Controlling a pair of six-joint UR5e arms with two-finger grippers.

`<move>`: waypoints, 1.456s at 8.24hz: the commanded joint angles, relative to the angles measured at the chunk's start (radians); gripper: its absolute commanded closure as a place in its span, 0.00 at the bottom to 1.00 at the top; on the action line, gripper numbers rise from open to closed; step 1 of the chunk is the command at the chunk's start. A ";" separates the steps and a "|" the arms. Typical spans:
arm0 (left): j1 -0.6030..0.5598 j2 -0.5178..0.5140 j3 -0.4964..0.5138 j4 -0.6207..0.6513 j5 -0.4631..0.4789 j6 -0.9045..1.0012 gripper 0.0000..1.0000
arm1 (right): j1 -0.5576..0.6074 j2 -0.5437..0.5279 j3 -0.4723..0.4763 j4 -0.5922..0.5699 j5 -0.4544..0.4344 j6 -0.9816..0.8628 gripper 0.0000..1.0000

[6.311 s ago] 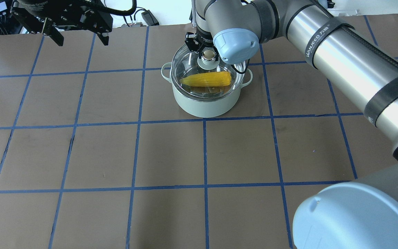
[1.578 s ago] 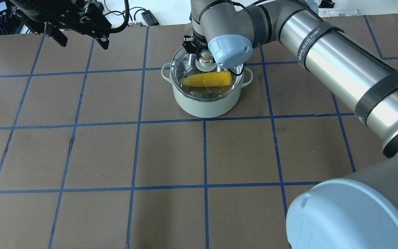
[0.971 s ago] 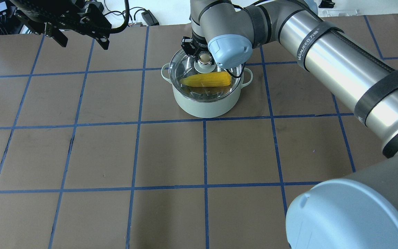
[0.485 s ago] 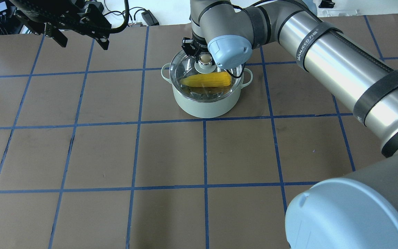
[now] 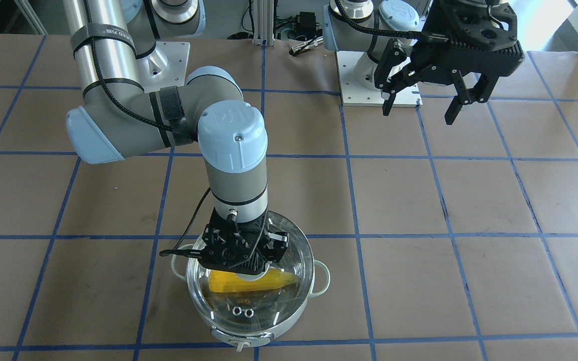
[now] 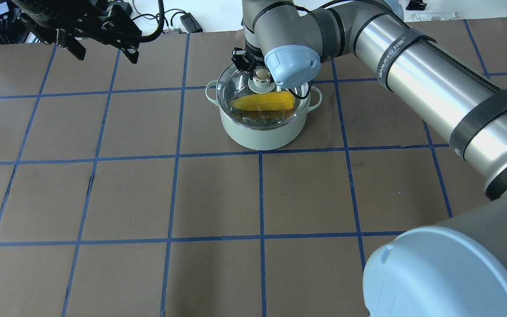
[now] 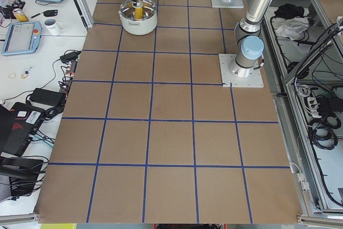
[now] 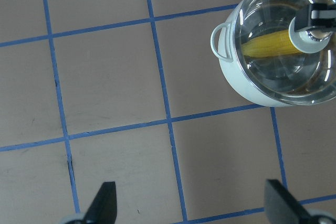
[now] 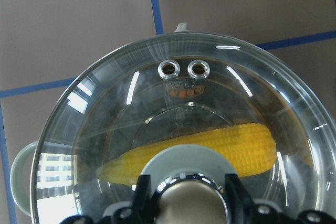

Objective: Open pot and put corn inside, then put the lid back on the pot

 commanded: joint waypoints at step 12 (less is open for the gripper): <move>-0.001 0.000 0.000 0.000 0.000 0.000 0.00 | 0.000 -0.037 0.012 0.008 -0.012 -0.008 0.00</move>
